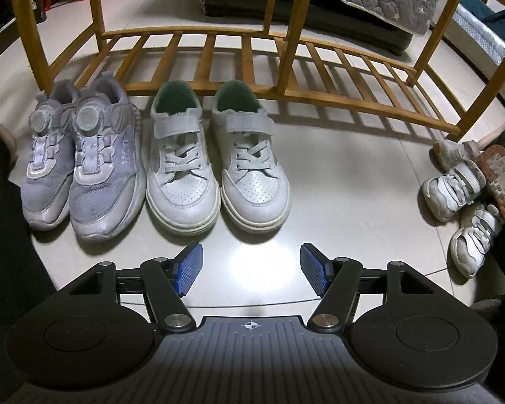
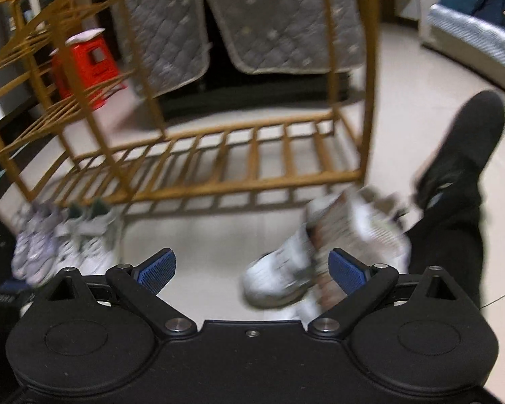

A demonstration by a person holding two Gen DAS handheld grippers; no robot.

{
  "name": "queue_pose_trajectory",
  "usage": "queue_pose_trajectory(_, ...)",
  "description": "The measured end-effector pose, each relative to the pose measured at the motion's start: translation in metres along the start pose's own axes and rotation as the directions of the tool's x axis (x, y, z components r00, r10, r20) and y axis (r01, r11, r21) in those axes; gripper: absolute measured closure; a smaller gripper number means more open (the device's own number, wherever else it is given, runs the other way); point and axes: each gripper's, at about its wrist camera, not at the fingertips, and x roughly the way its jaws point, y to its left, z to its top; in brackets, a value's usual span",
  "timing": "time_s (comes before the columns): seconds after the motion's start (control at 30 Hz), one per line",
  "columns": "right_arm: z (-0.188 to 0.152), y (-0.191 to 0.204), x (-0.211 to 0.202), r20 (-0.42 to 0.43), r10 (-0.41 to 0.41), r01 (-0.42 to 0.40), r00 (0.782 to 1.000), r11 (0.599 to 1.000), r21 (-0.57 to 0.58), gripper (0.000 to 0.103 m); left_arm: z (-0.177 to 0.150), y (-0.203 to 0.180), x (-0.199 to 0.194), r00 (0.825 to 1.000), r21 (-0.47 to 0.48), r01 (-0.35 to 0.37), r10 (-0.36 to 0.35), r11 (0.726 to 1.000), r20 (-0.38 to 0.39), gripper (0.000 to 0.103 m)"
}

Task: Organize scattered shoes
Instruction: 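Reach the right gripper into the shoe pile and grasp the pink-lined white shoe, then lift the pink-lined white shoe with the right gripper out of the pile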

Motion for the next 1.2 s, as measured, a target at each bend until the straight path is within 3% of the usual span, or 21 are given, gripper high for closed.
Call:
queue_pose_trajectory(0.27,0.008,-0.048,0.012,-0.020,-0.110,0.111,0.994,0.990,0.091,0.004,-0.013,0.010,-0.001,1.000,-0.034,-0.009,0.008,0.999,-0.026,0.038)
queue_pose_trajectory(0.53,0.003,-0.077,0.027,-0.102,-0.059,0.078,0.993,0.977,0.199,0.004,-0.019,0.016,0.002,0.999,-0.061,-0.016,0.013,0.998,-0.048,0.038)
queue_pose_trajectory(0.83,0.008,-0.063,0.042,-0.185,-0.031,0.066,0.982,0.981,0.185,0.014,-0.023,0.016,0.006,0.998,-0.067,-0.017,0.013,0.998,-0.063,0.038)
queue_pose_trajectory(1.13,-0.001,-0.026,0.033,-0.130,-0.099,0.104,0.987,0.994,0.028,0.029,-0.023,0.020,0.006,0.998,-0.085,-0.014,0.009,0.996,-0.060,0.037)
queue_pose_trajectory(1.2,-0.002,-0.022,0.030,-0.107,-0.107,0.109,0.988,0.994,0.014,0.037,-0.024,0.020,0.006,0.998,-0.085,-0.014,0.009,0.996,-0.062,0.037)
